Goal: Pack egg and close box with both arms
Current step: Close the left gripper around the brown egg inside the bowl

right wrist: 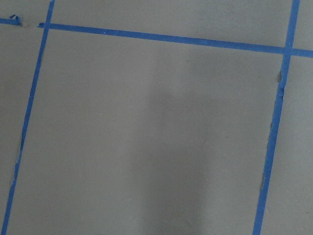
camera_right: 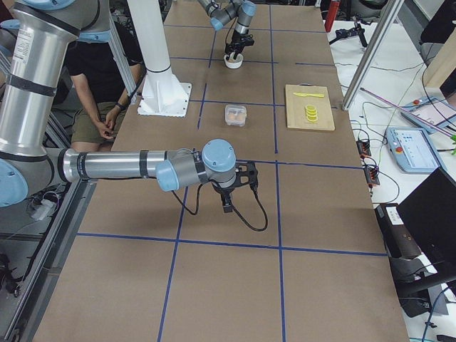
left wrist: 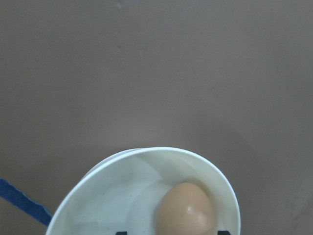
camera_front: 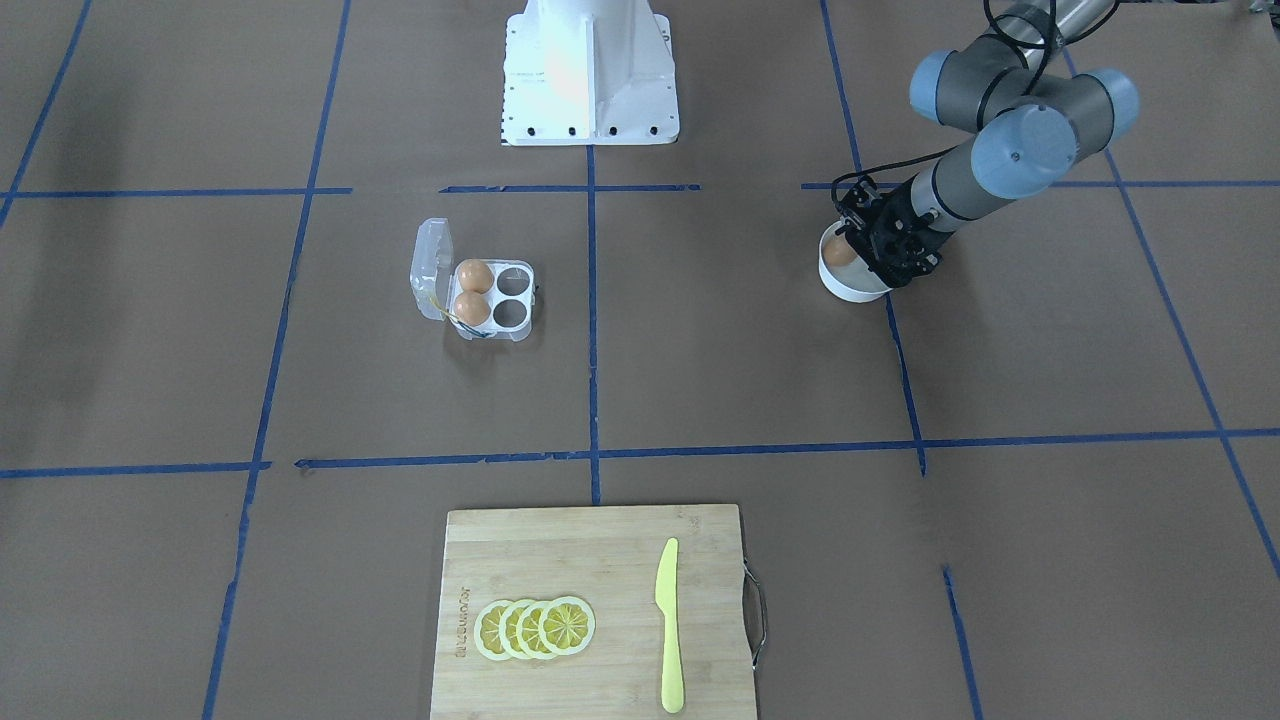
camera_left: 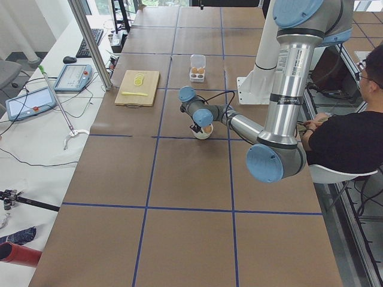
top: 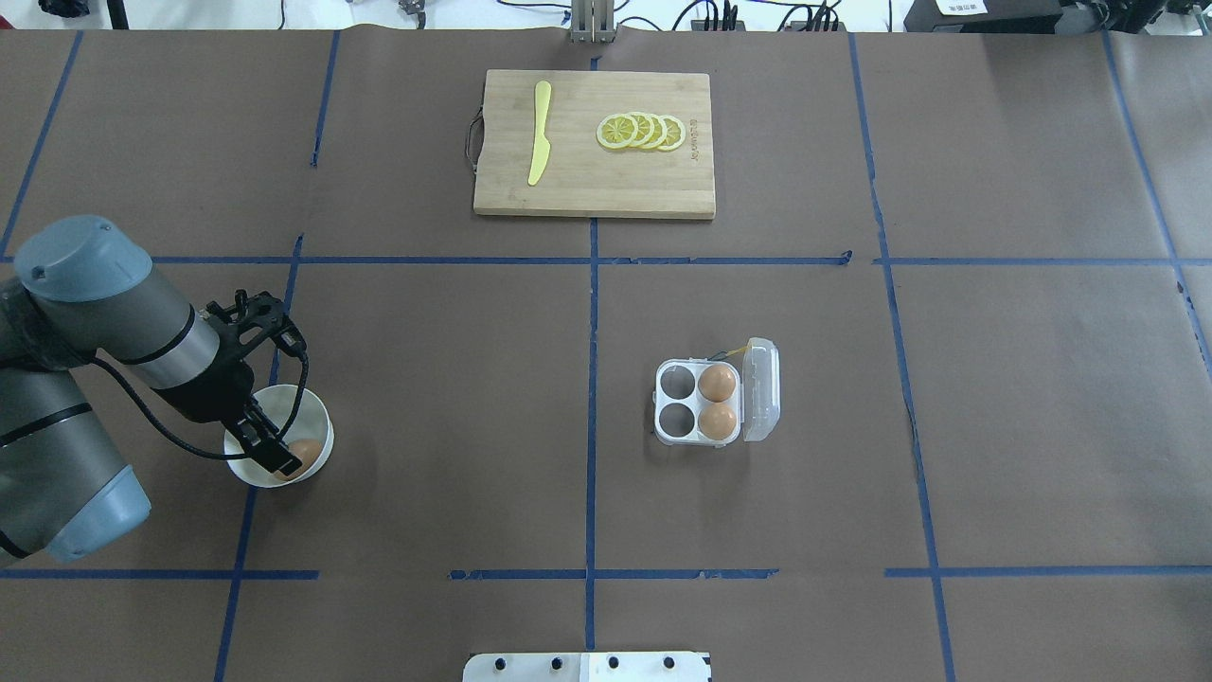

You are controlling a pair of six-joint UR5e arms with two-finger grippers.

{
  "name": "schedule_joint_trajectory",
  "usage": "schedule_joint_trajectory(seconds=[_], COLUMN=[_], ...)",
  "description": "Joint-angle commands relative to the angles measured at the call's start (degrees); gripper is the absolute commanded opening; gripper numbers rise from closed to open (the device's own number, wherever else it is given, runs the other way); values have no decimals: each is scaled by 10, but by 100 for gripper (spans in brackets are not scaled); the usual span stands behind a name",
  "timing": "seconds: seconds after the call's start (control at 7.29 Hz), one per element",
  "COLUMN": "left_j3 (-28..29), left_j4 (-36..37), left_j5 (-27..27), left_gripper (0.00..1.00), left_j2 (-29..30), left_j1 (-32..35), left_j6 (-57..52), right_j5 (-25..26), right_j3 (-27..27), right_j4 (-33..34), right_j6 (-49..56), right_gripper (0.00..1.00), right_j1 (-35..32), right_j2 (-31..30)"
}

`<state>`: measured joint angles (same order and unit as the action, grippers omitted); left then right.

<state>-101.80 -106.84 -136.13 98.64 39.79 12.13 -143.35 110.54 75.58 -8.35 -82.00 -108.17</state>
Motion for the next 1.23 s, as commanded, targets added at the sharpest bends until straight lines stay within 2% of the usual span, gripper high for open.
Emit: schedule_joint_trajectory(seconds=[0.0, 0.55, 0.69, 0.82, 0.96, 1.1], left_j3=[0, 13, 14, 14, 14, 13], left_j4=[1, -1, -1, -1, -1, -1], left_j5=[2, 6, 6, 6, 6, 5], left_gripper=[69, 68, 64, 59, 49, 33], left_j2=[1, 5, 5, 5, 5, 5], left_j1=[-9, -12, -12, -12, -12, -12], left_j6=[0, 0, -1, -1, -1, -2], right_j5=[0, 0, 0, 0, 0, 0], right_j3=[-2, -4, -4, -4, -3, -4], right_j4=[0, 1, 1, 0, 1, 1], right_j6=[0, 0, 0, 0, 0, 0], right_gripper=[100, 100, 100, 100, 100, 100], right_j1=[0, 0, 0, 0, 0, 0], right_j2=[0, 0, 0, 0, 0, 0])
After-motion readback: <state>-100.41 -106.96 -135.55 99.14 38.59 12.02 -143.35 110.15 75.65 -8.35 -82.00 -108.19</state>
